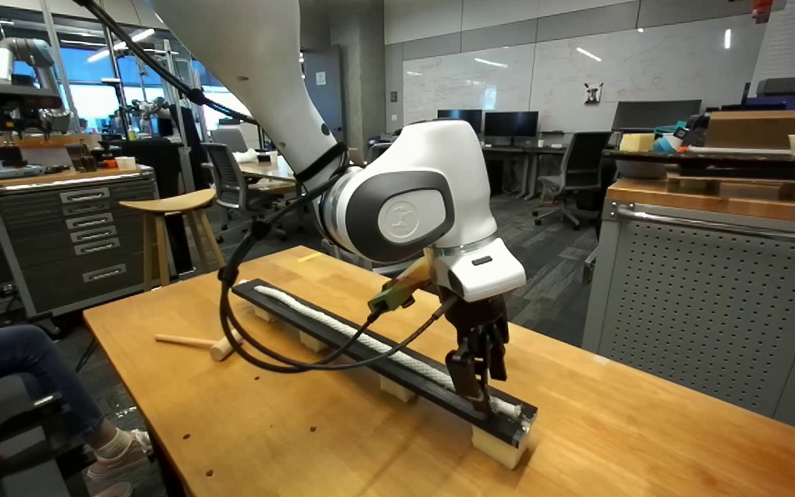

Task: Align the rope with the black object.

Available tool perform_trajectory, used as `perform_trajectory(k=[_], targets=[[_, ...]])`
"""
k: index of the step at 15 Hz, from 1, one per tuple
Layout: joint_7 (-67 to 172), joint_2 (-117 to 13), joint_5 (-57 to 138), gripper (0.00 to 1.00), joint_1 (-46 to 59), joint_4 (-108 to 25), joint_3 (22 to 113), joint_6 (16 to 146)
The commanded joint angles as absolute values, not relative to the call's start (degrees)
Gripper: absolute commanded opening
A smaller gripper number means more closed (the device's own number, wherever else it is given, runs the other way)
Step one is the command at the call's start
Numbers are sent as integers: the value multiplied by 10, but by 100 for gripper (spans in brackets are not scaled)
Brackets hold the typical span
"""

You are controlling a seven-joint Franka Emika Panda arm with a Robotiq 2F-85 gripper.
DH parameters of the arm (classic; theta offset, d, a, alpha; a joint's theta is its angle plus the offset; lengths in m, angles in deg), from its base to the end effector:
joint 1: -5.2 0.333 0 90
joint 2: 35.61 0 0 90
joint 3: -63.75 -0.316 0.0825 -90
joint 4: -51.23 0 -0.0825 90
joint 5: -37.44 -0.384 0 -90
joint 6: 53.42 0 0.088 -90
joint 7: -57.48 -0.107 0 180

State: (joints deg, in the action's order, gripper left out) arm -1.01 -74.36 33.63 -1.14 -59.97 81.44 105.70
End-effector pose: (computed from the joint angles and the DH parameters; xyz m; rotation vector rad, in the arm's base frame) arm 0.5821 -0.2536 0.1636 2.3007 -1.9726 0.3518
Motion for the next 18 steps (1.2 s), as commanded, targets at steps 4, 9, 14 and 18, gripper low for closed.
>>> perform_trajectory(k=[4, 9, 14, 18], targets=[[116, -688, 297, 100, -44, -598, 742, 1026], [266, -650, 242, 100, -60, -580, 679, 938], [404, -630, 218, 100, -61, -555, 670, 808], [492, -628, 258, 100, -53, -537, 687, 721]])
